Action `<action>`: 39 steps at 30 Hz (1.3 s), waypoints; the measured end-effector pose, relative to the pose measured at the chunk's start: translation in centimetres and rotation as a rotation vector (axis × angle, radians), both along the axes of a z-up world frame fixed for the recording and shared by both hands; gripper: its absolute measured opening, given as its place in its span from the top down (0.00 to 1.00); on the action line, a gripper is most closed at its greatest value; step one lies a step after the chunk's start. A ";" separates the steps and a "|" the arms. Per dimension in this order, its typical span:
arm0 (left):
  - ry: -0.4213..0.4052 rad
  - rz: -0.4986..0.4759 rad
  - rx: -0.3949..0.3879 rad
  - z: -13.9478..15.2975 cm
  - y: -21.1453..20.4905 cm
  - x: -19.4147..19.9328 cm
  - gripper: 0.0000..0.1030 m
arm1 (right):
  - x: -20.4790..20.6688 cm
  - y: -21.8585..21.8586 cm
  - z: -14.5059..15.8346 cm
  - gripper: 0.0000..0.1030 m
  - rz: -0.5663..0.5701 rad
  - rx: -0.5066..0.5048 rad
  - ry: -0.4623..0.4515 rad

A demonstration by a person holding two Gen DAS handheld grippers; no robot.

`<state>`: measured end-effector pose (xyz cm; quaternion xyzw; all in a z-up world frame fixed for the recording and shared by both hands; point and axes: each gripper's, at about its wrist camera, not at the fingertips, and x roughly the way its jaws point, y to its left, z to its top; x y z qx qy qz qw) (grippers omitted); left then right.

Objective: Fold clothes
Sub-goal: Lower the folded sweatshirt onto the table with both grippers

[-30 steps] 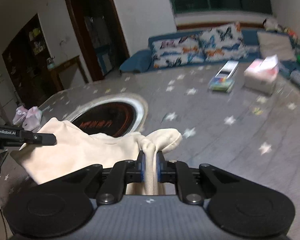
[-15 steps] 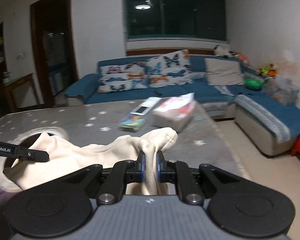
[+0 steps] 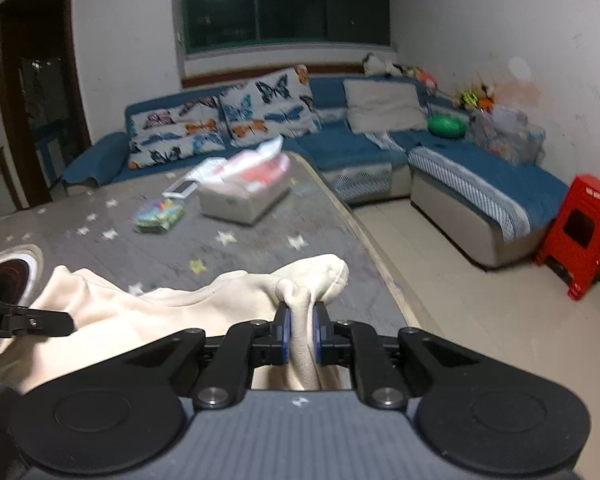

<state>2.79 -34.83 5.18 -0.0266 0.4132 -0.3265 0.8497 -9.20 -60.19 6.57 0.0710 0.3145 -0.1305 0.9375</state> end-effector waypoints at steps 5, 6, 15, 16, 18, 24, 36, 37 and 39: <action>0.014 0.011 0.057 -0.9 0.7 0.2 0.79 | 0.3 -0.8 -1.5 0.89 -0.026 0.010 0.049; 0.015 0.014 0.062 -0.9 0.9 0.3 0.78 | 0.2 -0.9 -1.4 0.88 -0.031 0.006 0.050; -0.034 0.049 0.067 0.8 1.1 1.2 0.76 | 1.2 -0.2 -0.8 0.85 0.011 0.007 0.053; -0.035 0.043 0.064 0.9 0.9 1.3 0.76 | 1.6 0.0 -1.0 0.85 0.022 0.011 0.061; -0.044 0.024 0.065 1.0 0.1 1.5 0.76 | 2.5 0.4 -1.4 0.85 0.043 0.019 0.077; -0.056 -0.025 0.088 0.5 -2.5 2.2 0.77 | 4.4 1.1 -2.8 0.85 0.055 0.020 0.118; -0.043 -0.037 0.139 -2.1 -4.6 3.6 0.76 | 4.9 1.3 -3.7 0.77 0.055 -0.004 0.146; -0.045 -0.037 0.140 -2.0 -4.5 3.4 0.76 | 4.7 1.4 -3.5 0.75 0.058 -0.010 0.143; -0.049 -0.037 0.141 -1.8 -4.3 3.1 0.76 | 4.3 1.7 -3.0 0.71 0.064 -0.021 0.137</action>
